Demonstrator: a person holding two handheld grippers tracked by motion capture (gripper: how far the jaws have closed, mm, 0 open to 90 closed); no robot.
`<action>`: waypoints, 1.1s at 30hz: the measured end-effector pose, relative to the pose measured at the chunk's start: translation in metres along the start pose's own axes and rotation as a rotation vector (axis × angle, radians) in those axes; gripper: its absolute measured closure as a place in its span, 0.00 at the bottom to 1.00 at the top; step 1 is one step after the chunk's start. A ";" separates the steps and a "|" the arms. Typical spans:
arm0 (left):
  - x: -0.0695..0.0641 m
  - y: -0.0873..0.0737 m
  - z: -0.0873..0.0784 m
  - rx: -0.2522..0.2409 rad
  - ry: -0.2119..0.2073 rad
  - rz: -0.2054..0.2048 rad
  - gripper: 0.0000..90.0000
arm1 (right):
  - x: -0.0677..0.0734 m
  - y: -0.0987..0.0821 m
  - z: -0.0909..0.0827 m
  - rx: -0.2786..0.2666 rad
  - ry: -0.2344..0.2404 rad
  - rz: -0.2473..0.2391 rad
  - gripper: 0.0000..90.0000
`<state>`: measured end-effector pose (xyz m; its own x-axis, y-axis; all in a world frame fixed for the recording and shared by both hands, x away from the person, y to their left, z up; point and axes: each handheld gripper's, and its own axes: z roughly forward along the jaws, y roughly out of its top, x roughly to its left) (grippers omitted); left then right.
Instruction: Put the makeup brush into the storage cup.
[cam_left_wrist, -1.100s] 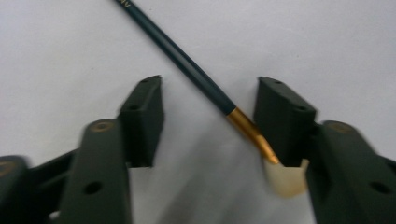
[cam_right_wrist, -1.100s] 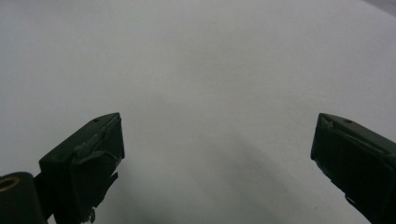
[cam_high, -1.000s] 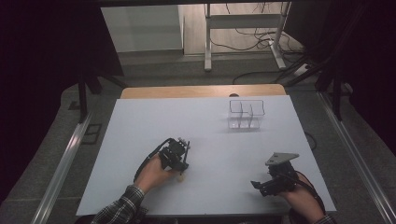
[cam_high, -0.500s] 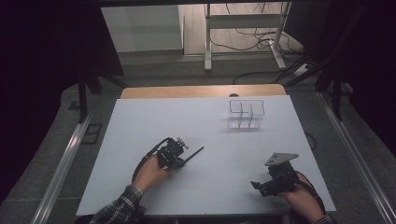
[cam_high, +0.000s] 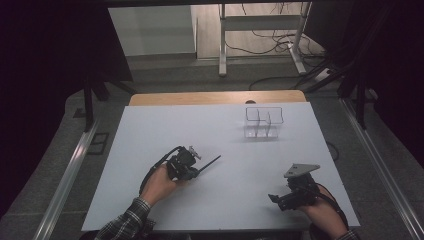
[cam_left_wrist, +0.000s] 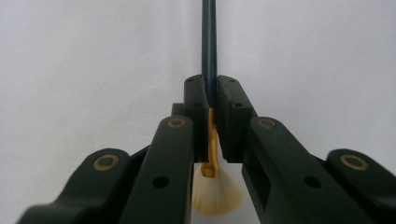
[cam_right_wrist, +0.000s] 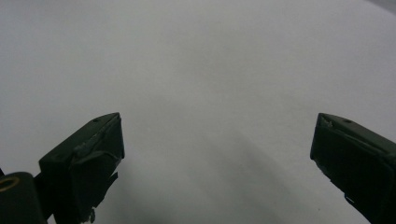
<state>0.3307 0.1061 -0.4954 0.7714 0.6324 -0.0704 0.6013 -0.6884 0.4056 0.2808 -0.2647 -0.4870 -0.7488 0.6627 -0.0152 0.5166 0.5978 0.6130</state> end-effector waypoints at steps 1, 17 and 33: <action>0.000 0.000 -0.001 -0.001 -0.003 0.004 0.93 | 0.000 0.000 0.000 -0.001 0.000 0.001 0.03; -0.006 -0.006 -0.017 -0.066 -0.052 0.063 0.93 | -0.001 0.000 -0.002 -0.018 0.002 0.003 0.02; -0.017 -0.019 -0.030 -0.135 -0.080 0.089 0.93 | -0.001 0.001 -0.004 -0.038 -0.002 0.013 0.02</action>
<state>0.3005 0.1190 -0.4744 0.8376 0.5372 -0.0994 0.5010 -0.6828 0.5318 0.2806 -0.2664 -0.4832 -0.7411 0.6713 -0.0082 0.5102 0.5712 0.6430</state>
